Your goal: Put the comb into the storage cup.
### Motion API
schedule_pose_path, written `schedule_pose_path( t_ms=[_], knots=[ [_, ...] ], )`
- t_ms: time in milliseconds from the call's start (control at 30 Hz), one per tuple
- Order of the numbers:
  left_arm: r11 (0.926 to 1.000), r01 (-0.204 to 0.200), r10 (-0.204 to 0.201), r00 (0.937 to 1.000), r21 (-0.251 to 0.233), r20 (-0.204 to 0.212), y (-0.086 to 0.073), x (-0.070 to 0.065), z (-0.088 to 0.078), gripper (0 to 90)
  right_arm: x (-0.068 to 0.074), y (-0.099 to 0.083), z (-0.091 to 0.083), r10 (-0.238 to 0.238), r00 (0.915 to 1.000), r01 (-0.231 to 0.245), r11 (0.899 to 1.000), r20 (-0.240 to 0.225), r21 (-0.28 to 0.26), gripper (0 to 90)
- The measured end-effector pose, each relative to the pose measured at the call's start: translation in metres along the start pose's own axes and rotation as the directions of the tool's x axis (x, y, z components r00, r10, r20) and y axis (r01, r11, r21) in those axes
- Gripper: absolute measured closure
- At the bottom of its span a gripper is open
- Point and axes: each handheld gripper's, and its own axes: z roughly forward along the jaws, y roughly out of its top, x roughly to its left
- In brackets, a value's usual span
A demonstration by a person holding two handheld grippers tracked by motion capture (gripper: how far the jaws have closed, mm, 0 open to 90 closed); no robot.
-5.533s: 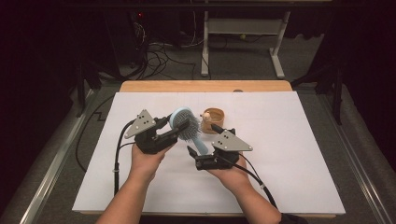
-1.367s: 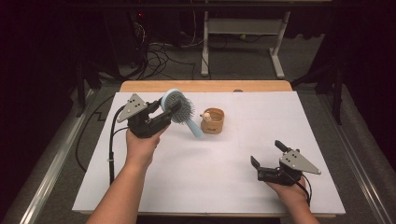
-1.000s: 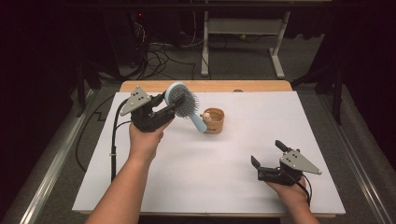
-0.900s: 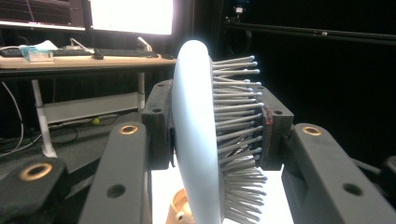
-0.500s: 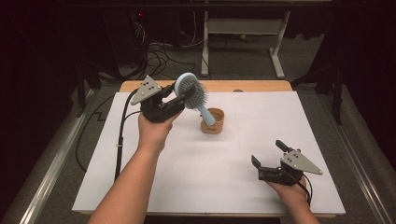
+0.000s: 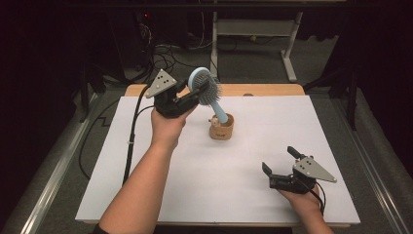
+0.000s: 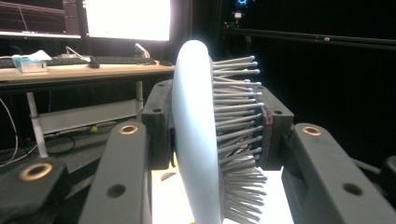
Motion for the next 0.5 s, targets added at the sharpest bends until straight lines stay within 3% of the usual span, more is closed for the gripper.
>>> schedule_pose_path(
  t_ms=[500],
  knots=[
    [0.9999,-0.012,0.012,0.9996,-0.001,-0.027,-0.009,0.009,0.022,57.7,-0.002,0.0,-0.002,0.01,1.0,-0.01,1.0,-0.001,-0.014,0.0]
  ],
)
